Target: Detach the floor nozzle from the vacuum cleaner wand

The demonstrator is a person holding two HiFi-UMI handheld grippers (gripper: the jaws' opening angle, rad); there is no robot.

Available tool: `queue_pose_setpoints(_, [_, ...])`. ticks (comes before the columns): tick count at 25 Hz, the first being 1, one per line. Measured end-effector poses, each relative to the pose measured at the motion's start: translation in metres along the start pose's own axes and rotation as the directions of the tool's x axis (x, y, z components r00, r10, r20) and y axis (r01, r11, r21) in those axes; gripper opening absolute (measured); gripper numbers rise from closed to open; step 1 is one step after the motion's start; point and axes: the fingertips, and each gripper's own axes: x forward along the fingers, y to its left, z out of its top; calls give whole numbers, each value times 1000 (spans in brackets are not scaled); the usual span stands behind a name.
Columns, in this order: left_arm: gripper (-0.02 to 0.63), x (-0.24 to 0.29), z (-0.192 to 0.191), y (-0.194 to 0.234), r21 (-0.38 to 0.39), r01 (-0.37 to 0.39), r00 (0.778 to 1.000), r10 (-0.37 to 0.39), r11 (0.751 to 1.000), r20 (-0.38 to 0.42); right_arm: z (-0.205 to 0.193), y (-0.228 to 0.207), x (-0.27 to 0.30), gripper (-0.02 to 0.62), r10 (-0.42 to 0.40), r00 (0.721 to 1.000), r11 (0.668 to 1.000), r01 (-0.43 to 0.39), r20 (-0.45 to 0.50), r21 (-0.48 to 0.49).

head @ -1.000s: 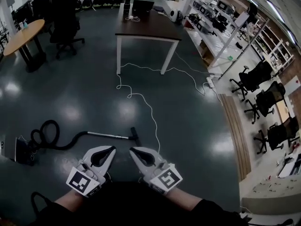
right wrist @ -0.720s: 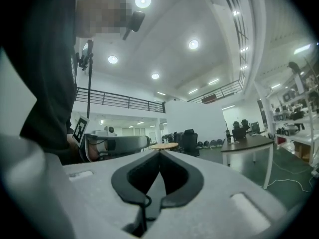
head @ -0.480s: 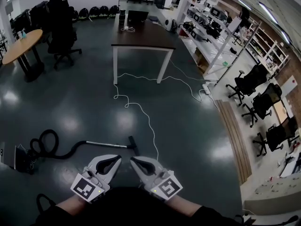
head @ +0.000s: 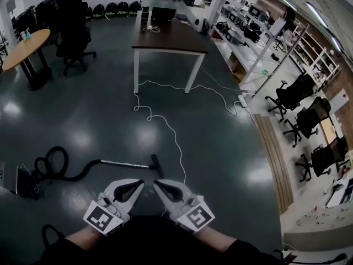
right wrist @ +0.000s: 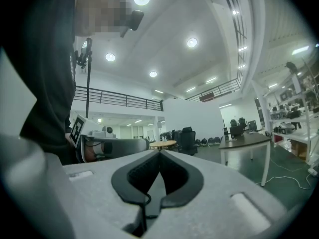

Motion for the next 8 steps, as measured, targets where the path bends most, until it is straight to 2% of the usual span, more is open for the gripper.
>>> queue_pose_setpoints(8, [2, -5, -6, 13, -6, -20, 1000, 19, 1000, -14, -5, -6, 8, 2, -17, 1000, 1000, 17, -6, 6])
